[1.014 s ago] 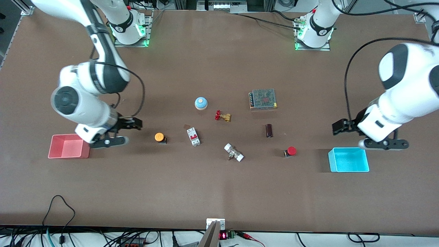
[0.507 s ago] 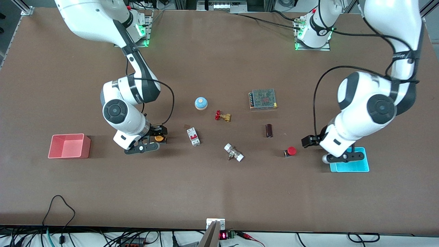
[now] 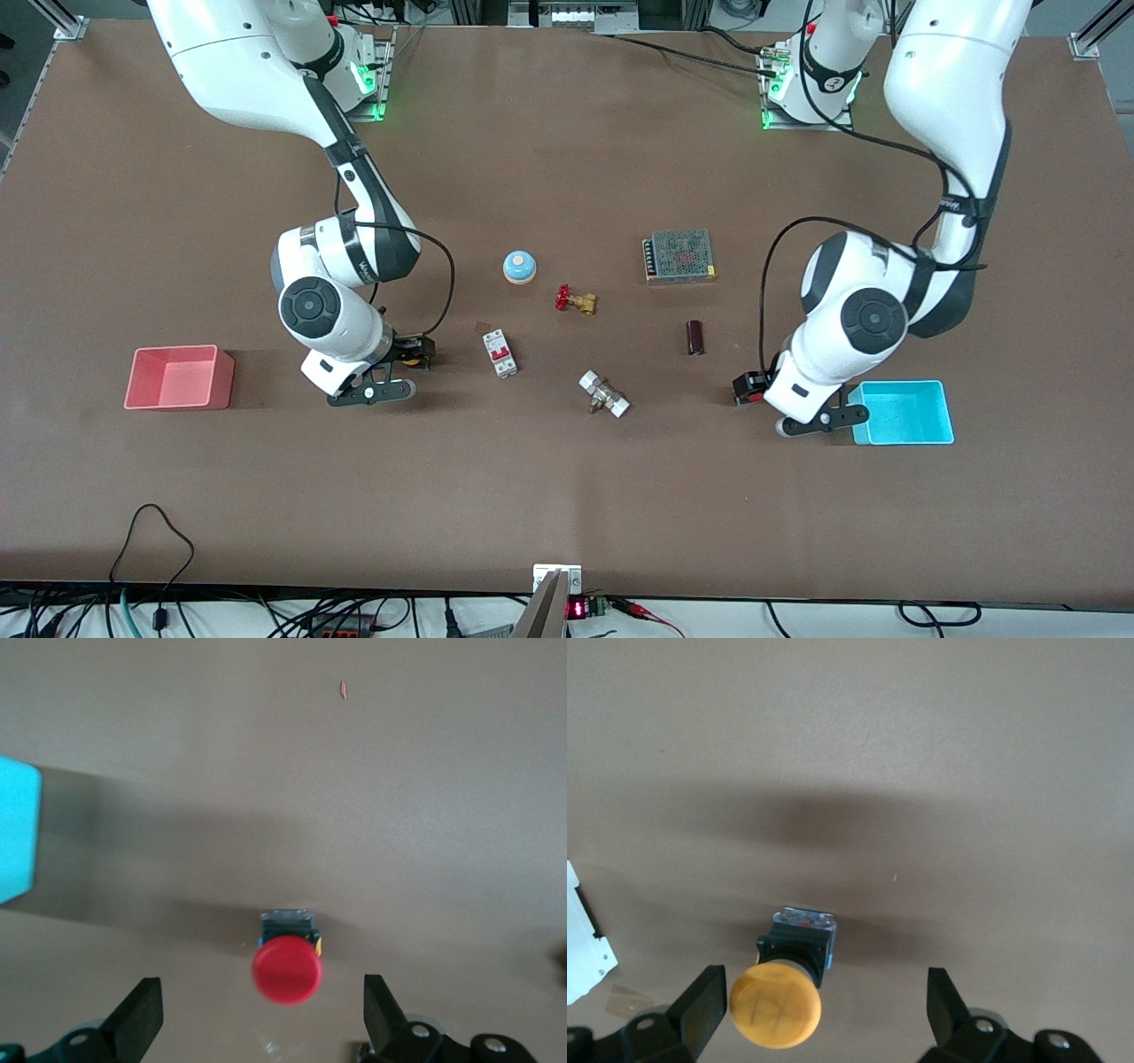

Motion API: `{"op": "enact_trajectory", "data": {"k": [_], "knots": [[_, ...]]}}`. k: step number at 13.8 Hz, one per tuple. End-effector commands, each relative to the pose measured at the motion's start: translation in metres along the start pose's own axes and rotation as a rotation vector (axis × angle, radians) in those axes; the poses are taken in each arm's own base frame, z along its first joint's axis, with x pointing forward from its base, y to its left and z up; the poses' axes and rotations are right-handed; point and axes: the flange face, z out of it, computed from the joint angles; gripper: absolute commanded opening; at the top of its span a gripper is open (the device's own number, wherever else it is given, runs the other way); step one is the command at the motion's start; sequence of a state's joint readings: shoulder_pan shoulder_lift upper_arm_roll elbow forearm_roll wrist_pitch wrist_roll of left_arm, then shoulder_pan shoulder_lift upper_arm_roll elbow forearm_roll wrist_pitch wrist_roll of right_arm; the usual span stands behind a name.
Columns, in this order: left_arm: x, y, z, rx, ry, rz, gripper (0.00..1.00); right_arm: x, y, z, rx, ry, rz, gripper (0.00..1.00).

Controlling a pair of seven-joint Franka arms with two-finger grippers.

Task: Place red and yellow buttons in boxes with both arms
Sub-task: 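Lower both grippers and grasp the yellow and red buttons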

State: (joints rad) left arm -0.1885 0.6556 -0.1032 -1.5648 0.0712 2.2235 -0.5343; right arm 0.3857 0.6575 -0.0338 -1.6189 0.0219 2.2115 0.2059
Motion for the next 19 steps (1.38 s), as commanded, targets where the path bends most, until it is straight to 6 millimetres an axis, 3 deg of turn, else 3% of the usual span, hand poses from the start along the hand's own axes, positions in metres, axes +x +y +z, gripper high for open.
{"op": "enact_trajectory", "data": {"k": [1,5,11,13,16,19], "knots": [[-0.004,0.012,0.02,0.022,0.004,-0.005,1.0,-0.001,-0.015,0.011,0.001,-0.015,0.013,1.0],[-0.011,0.007,0.034,0.041,-0.02,0.001,0.99,-0.003,-0.024,0.015,-0.005,-0.02,-0.007,1.0],[-0.011,0.007,0.034,0.04,-0.022,-0.002,0.71,-0.002,-0.021,0.035,-0.01,-0.021,-0.001,0.99],[-0.01,0.006,0.033,0.038,-0.018,-0.004,0.66,-0.002,-0.021,0.035,-0.006,-0.021,0.021,0.77],[-0.007,0.005,0.031,0.035,-0.015,-0.01,0.56,-0.002,-0.022,0.035,-0.007,-0.021,0.029,0.6],[-0.005,0.003,0.026,0.031,-0.008,-0.015,0.39,-0.001,-0.021,0.031,-0.009,-0.018,0.016,0.4]]}}
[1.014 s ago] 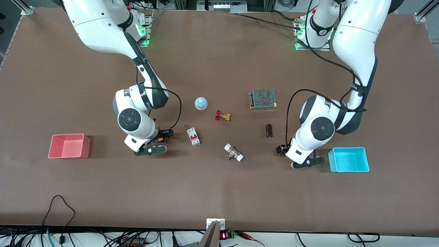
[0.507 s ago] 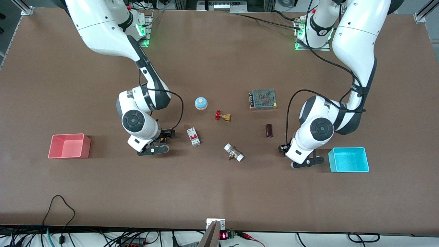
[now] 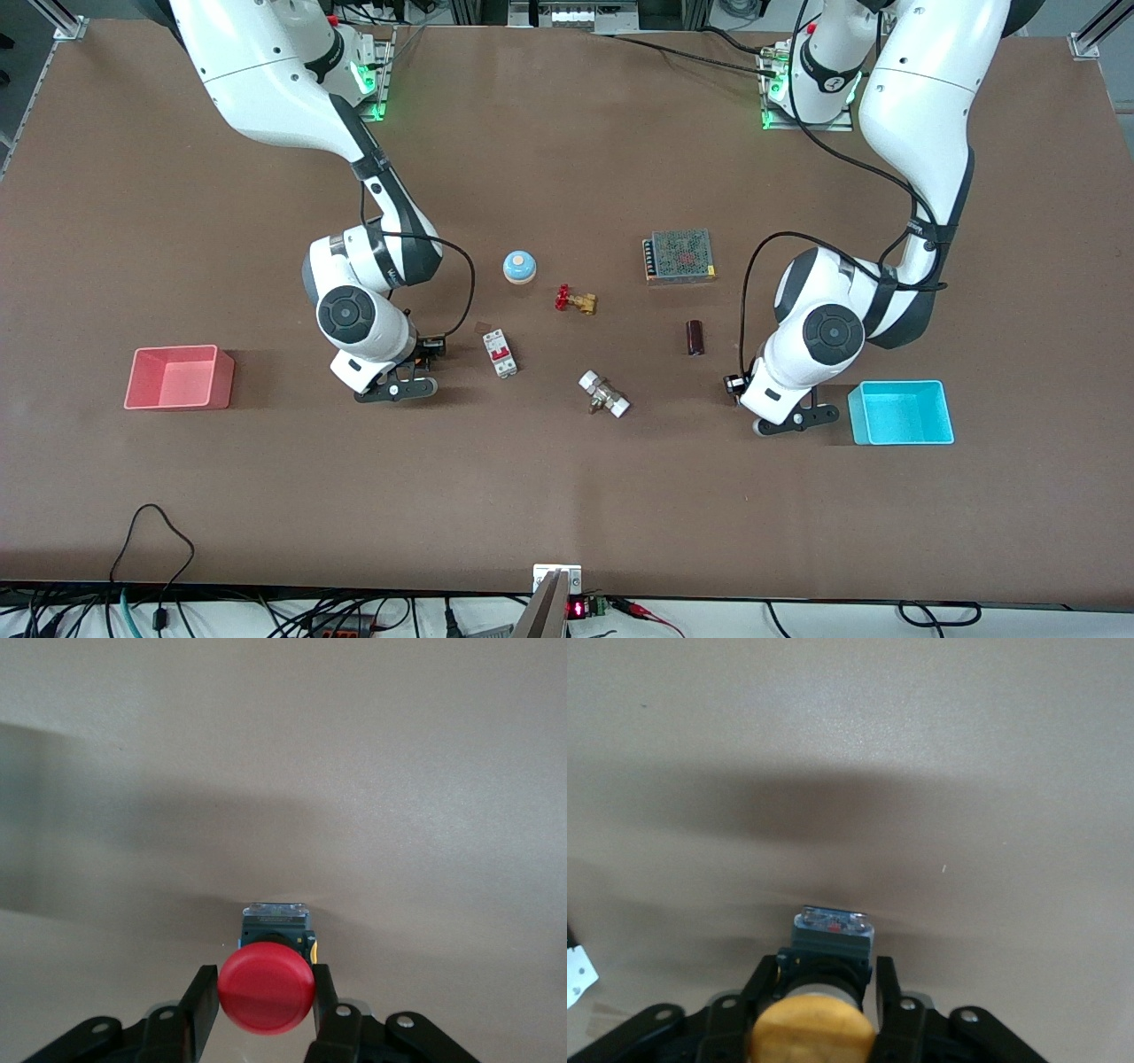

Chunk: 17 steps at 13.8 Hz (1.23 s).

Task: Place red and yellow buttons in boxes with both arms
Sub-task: 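Lower both grippers and grasp the yellow and red buttons, then carry the yellow button to the pink box while the left gripper carries red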

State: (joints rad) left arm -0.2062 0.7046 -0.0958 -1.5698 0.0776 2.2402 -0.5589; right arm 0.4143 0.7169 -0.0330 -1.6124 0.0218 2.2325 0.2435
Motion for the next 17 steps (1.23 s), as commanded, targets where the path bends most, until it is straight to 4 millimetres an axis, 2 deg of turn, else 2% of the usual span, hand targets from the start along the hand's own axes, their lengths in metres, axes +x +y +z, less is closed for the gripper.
{"op": "enact_trajectory", "data": {"k": [1,2,4,5,6,8,10,11,15,17], "knots": [[0.004,-0.003,-0.011,0.007,0.024,-0.008,0.34,0.005,-0.001,-0.008,0.006,0.016,0.014,0.35],[0.005,-0.005,-0.014,0.006,0.029,-0.011,0.32,0.005,-0.001,-0.011,0.006,0.019,0.012,0.31],[0.011,-0.014,-0.032,0.002,0.047,-0.014,0.29,0.009,0.002,-0.022,0.008,0.033,0.018,0.29],[0.017,-0.024,-0.047,-0.003,0.065,-0.021,0.28,0.011,0.008,-0.035,0.008,0.041,0.026,0.29],[0.022,-0.032,-0.057,-0.007,0.076,-0.022,0.27,0.013,0.02,-0.058,0.003,0.06,0.036,0.29],[0.031,-0.053,-0.076,-0.008,0.091,-0.001,0.27,0.014,0.05,-0.092,-0.018,0.08,0.082,0.29],[0.038,-0.076,-0.089,0.003,0.085,0.047,0.27,0.016,0.098,-0.122,-0.048,0.093,0.151,0.29],[0.045,-0.096,-0.095,0.004,0.091,0.059,0.27,0.014,0.125,-0.132,-0.067,0.079,0.182,0.29],[0.064,-0.162,-0.104,0.018,0.083,0.159,0.27,0.0,0.243,-0.141,-0.137,0.0,0.217,0.29],[0.072,-0.191,-0.103,0.021,0.081,0.196,0.27,-0.006,0.296,-0.136,-0.13,-0.016,0.191,0.29]]}}
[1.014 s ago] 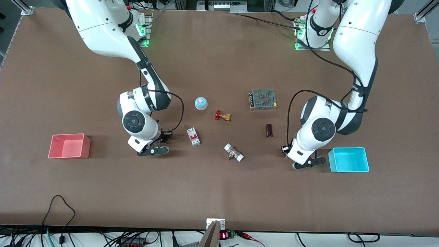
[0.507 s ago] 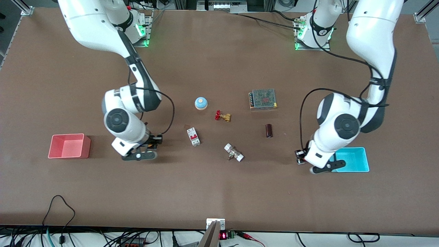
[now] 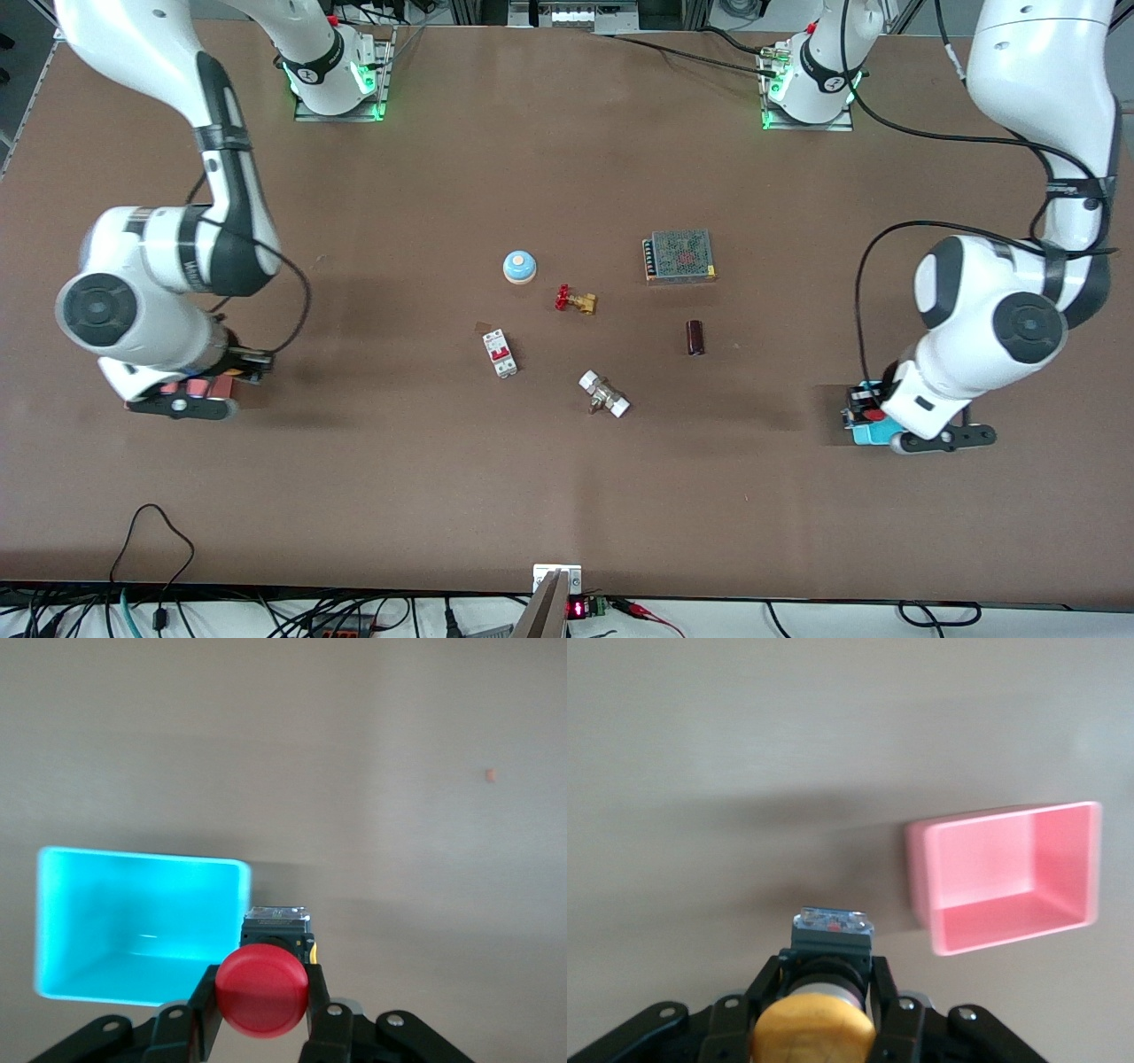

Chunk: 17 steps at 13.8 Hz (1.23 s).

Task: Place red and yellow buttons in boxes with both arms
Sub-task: 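Carry the yellow button to the pink box while the left gripper carries red, then lower both buttons into the boxes and open both grippers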

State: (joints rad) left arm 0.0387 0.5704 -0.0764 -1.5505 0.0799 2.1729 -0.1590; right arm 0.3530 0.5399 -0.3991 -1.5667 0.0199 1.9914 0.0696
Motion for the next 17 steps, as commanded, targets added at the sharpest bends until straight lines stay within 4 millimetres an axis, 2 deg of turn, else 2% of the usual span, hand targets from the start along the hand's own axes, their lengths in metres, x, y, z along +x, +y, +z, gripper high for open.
{"op": "enact_trajectory", "data": {"k": [1,2,3,6,9,13,15,16,17], "knots": [[-0.001,-0.03,-0.004,0.016,-0.007,0.067,0.27,0.001,0.063,0.016,0.018,-0.023,-0.045,0.29],[-0.001,-0.037,0.0,0.016,-0.01,0.086,0.27,0.002,0.091,0.025,0.023,-0.033,-0.076,0.29],[-0.001,-0.045,0.002,0.017,-0.014,0.092,0.27,0.003,0.105,0.036,0.023,-0.036,-0.107,0.29],[-0.004,-0.056,0.03,0.015,-0.054,0.096,0.27,0.006,0.124,0.061,0.015,-0.036,-0.115,0.29],[-0.006,-0.063,0.064,0.011,-0.073,0.089,0.27,0.012,0.123,0.094,0.056,-0.022,-0.118,0.29],[-0.006,-0.074,0.083,0.008,-0.075,0.072,0.28,0.016,0.117,0.106,0.049,-0.012,-0.114,0.29],[-0.005,-0.072,0.082,0.007,-0.067,0.074,0.37,0.016,0.117,0.113,0.074,-0.012,-0.104,0.29],[-0.004,-0.073,0.081,0.007,-0.064,0.074,0.46,0.016,0.117,0.115,0.081,-0.014,-0.099,0.29],[-0.003,-0.073,0.08,0.006,-0.061,0.073,0.59,0.016,0.117,0.12,0.081,-0.021,-0.099,0.29]]}}
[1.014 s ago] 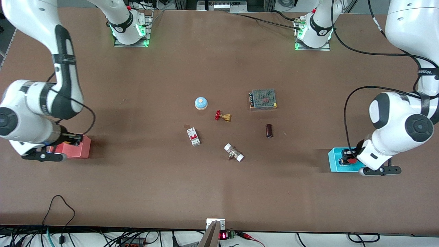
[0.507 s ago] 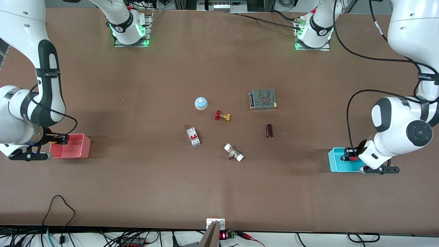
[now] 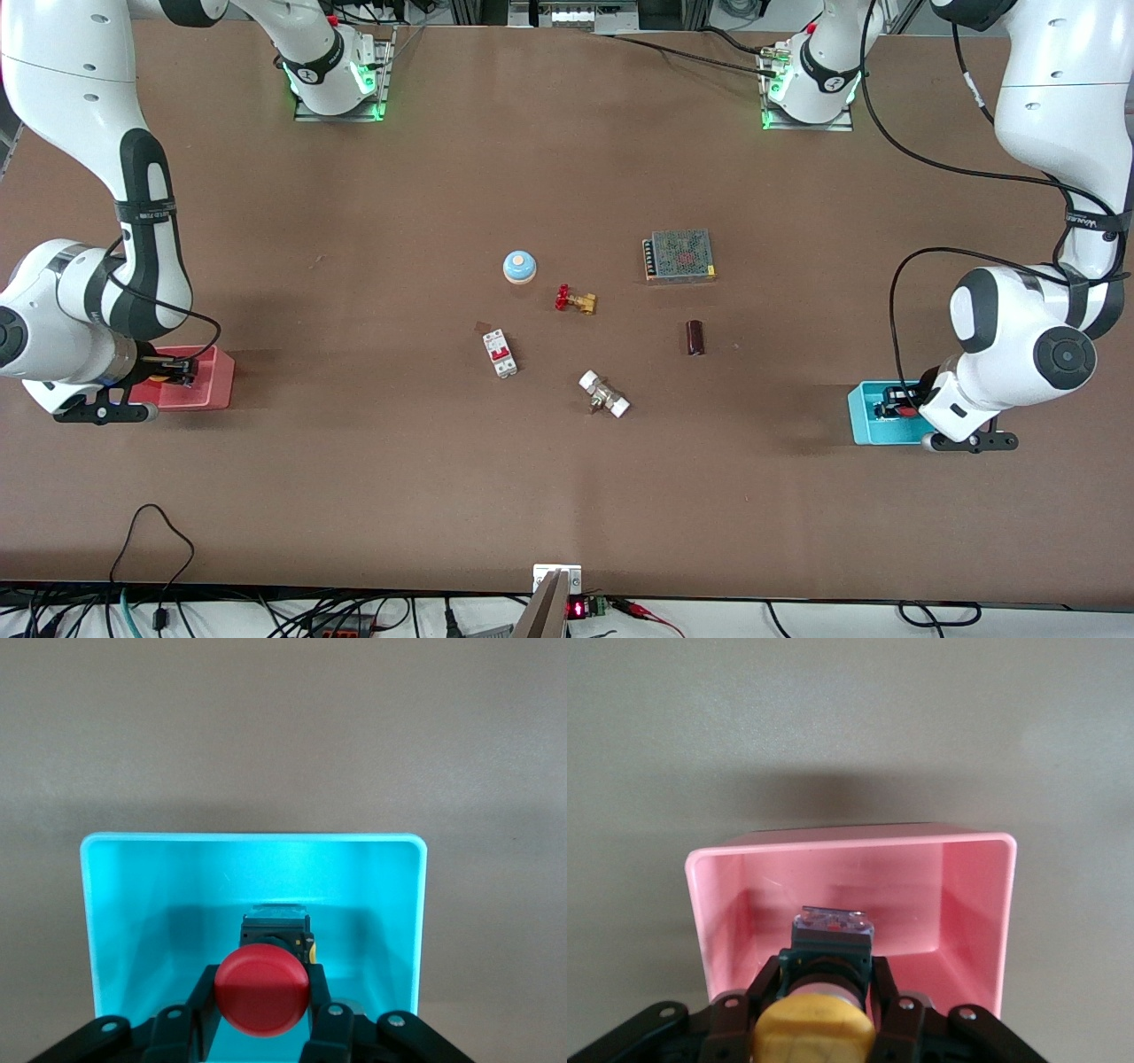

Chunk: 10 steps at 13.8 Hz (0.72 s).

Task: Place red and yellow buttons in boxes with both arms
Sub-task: 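Lower both buttons into the boxes and open both grippers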

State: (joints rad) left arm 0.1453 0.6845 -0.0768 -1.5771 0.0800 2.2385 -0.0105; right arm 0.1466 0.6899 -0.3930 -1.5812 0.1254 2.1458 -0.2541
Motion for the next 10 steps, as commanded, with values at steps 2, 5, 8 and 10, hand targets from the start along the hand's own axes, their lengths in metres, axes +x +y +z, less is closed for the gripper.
{"op": "enact_trajectory", "data": {"k": [2,5,8,10], "knots": [[0.005,0.0,-0.013,0.013,0.028,0.026,0.82,0.001,0.001,0.014,0.031,-0.002,-0.001,0.29],[0.011,0.012,-0.042,0.011,0.078,0.033,0.95,0.001,0.002,0.017,0.033,-0.006,0.0,0.29],[0.007,0.018,-0.099,0.016,0.139,0.046,1.0,0.0,0.01,0.027,0.035,-0.006,0.018,0.29],[-0.003,0.03,-0.141,0.013,0.153,0.062,1.0,0.001,0.011,0.031,0.031,0.0,0.019,0.29]]}}
